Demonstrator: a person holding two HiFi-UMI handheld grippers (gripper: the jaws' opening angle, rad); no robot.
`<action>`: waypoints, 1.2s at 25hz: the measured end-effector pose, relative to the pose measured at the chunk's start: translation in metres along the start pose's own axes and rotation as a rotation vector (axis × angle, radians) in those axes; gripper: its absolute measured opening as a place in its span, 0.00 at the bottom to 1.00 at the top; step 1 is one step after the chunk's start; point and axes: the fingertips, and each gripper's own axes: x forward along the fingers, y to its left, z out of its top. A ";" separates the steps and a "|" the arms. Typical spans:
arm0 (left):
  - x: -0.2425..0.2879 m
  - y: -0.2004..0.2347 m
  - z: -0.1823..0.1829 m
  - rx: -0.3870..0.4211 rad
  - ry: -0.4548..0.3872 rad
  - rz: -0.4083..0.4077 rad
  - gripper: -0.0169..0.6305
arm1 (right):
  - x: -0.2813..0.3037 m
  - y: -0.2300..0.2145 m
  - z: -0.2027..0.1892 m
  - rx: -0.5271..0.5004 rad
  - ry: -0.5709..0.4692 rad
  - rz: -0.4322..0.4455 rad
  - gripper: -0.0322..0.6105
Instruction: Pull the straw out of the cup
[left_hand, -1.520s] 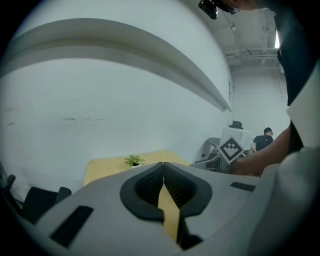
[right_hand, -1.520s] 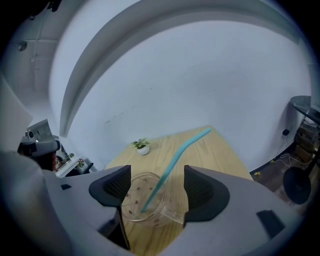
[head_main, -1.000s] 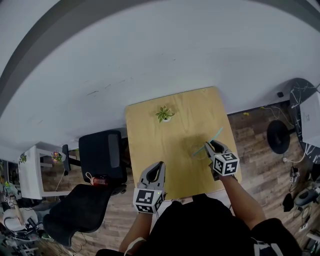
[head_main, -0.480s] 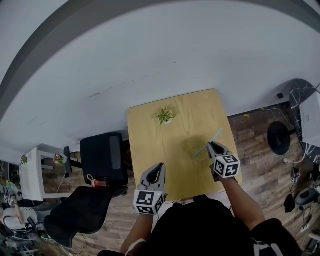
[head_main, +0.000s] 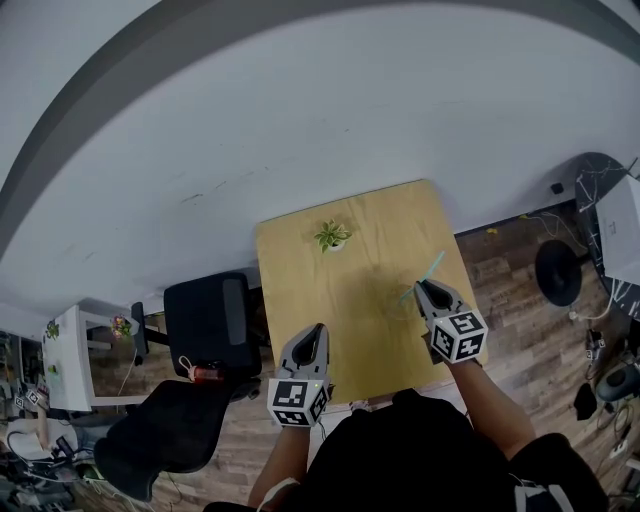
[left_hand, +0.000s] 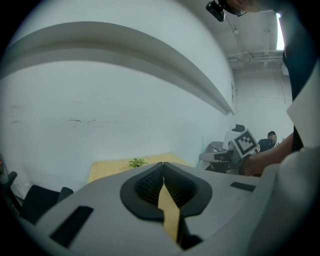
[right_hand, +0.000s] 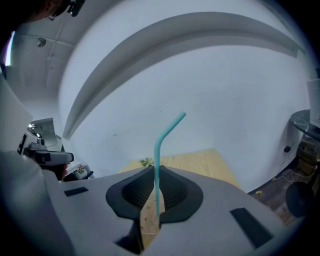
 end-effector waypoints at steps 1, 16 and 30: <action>-0.001 0.002 0.001 0.002 -0.003 0.001 0.06 | -0.003 0.005 0.006 -0.015 -0.011 0.005 0.13; 0.003 0.007 0.039 0.066 -0.079 -0.007 0.06 | -0.067 0.085 0.127 -0.276 -0.296 0.096 0.13; -0.014 0.029 0.062 0.086 -0.138 0.065 0.06 | -0.118 0.110 0.198 -0.350 -0.508 0.104 0.13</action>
